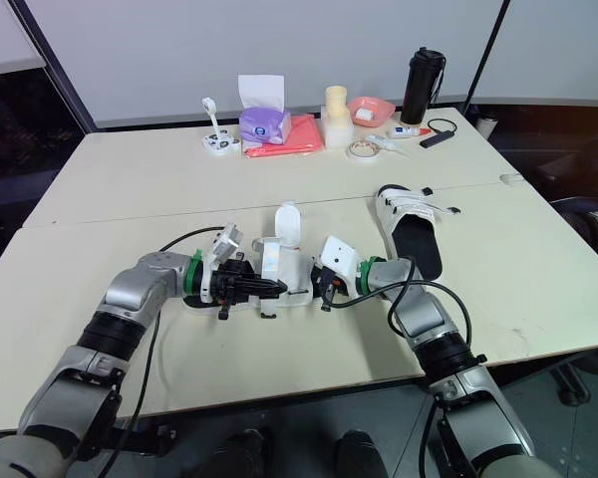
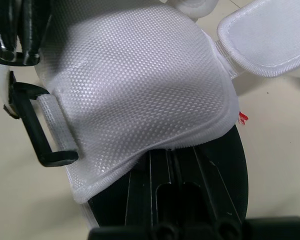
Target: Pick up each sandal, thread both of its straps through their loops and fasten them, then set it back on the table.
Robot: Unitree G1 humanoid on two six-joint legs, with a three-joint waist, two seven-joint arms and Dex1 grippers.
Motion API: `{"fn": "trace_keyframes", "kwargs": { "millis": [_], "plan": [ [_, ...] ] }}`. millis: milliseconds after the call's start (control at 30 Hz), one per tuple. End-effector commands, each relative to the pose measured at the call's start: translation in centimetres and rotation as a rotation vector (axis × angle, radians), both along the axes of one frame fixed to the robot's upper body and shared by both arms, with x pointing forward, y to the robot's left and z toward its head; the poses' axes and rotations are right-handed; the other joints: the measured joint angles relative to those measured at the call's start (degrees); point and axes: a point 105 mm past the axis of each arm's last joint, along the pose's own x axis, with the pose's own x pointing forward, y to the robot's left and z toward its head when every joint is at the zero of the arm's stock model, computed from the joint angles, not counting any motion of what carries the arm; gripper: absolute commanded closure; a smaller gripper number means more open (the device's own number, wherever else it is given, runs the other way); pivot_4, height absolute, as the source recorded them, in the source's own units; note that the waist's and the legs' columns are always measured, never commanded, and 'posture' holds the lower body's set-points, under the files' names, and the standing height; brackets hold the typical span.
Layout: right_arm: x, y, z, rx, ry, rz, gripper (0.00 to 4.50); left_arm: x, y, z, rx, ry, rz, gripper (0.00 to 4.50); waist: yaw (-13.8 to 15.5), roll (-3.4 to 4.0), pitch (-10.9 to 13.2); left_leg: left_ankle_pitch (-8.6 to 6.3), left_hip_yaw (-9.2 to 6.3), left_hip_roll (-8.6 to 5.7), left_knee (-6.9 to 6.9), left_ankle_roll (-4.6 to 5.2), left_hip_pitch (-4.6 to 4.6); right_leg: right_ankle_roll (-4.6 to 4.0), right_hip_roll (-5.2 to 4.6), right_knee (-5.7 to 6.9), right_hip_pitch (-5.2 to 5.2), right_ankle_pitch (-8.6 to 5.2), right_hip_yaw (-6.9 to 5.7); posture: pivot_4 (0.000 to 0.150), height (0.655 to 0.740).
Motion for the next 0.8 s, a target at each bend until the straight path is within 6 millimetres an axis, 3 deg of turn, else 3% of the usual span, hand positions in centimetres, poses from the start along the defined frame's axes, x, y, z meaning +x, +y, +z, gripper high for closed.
{"fn": "trace_keyframes", "kwargs": {
  "millis": [33,267,533,700,800],
  "plan": [
    [-1.0,0.5,-2.8,-0.05,0.09,0.02,4.5,-0.2,0.9,-0.8,0.043,-0.003,0.03,3.59,-0.01,0.0,0.0,0.0,0.0,0.0,0.0,0.0,0.0,0.0,0.0,0.0,0.0,0.0,0.0,0.15,0.74],
    [-0.9,0.5,-2.8,-0.055,0.087,0.023,4.5,-1.8,2.7,0.6,0.039,-0.025,0.049,0.07,-0.12,0.01,0.0,0.0,-0.02,0.02,-0.03,0.0,0.0,-0.02,0.0,0.0,-0.02,-0.01,0.0,0.15,0.74],
    [-0.9,0.7,-3.0,-0.059,0.089,0.031,4.5,-5.1,5.5,2.2,0.048,0.001,0.077,0.07,-0.05,0.0,0.0,-0.01,-0.04,0.06,-0.07,-0.01,0.0,-0.1,-0.04,-0.01,-0.04,-0.05,0.0,0.15,0.74],
    [-0.9,0.7,-3.0,-0.058,0.088,0.033,4.5,-6.7,5.7,0.7,0.08,0.056,0.073,0.07,-0.01,0.0,0.0,-0.01,-0.04,0.1,-0.16,-0.01,0.0,-0.34,-0.04,0.0,-0.08,-0.18,-0.01,0.15,0.74],
    [-0.8,0.7,-2.9,-0.06,0.086,0.033,4.5,-6.0,4.9,-0.6,0.084,0.04,0.129,0.07,0.11,0.0,0.0,-0.01,-0.04,0.11,-0.15,-0.01,0.01,-0.36,-0.04,-0.01,-0.07,-0.19,-0.02,0.15,0.74]
  ]
}}
